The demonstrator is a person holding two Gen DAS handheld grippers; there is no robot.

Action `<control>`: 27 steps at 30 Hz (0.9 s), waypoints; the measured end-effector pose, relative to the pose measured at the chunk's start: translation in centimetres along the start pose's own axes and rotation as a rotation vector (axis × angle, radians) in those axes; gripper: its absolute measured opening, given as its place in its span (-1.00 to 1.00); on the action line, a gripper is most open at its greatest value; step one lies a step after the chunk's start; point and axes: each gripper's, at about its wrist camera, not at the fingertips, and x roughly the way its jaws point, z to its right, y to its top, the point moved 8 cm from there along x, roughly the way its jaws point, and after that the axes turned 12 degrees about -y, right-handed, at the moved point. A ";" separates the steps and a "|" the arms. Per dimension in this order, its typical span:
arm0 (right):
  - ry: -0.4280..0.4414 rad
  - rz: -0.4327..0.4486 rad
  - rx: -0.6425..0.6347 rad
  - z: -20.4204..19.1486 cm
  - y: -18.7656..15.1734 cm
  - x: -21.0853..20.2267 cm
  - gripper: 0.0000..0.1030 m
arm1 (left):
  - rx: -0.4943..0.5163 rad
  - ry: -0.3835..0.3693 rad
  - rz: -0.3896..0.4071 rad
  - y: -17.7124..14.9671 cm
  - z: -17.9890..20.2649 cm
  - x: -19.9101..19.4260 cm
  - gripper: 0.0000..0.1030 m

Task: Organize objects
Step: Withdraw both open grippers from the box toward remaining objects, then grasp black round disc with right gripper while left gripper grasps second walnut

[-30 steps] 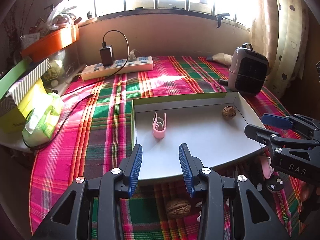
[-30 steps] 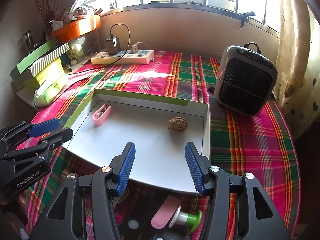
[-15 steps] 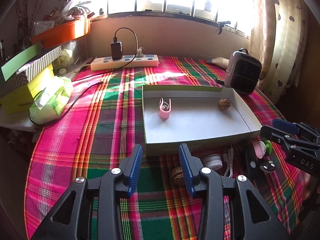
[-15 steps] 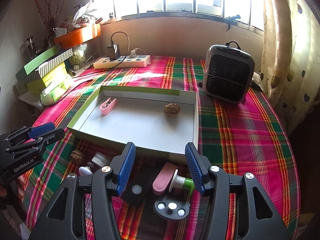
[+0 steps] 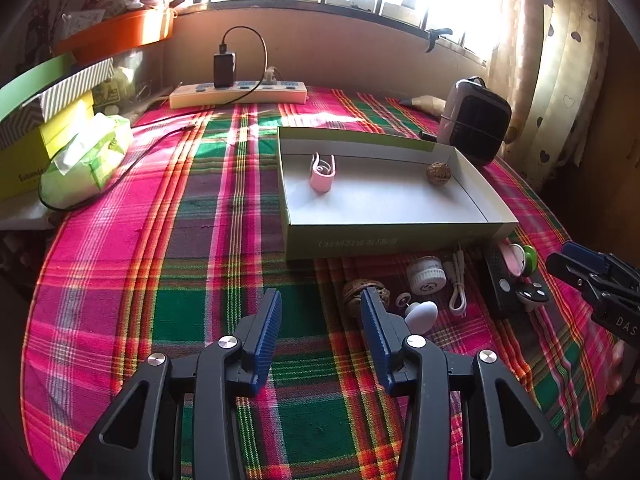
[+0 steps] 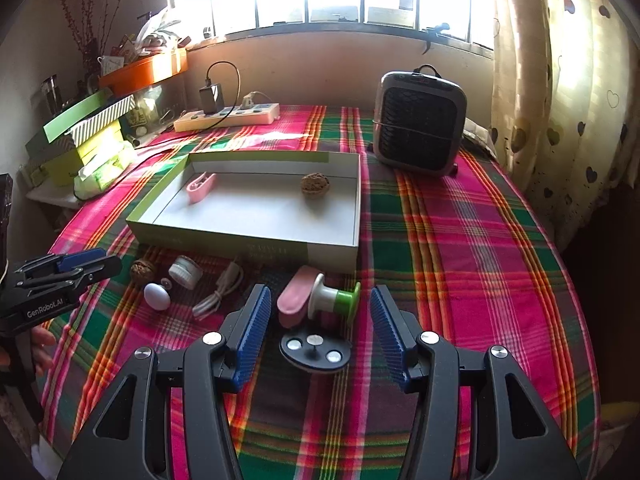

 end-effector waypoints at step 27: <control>0.032 -0.109 -0.005 -0.6 -3.5 2.6 0.26 | -0.013 -0.056 -0.030 -0.3 0.3 1.4 -0.15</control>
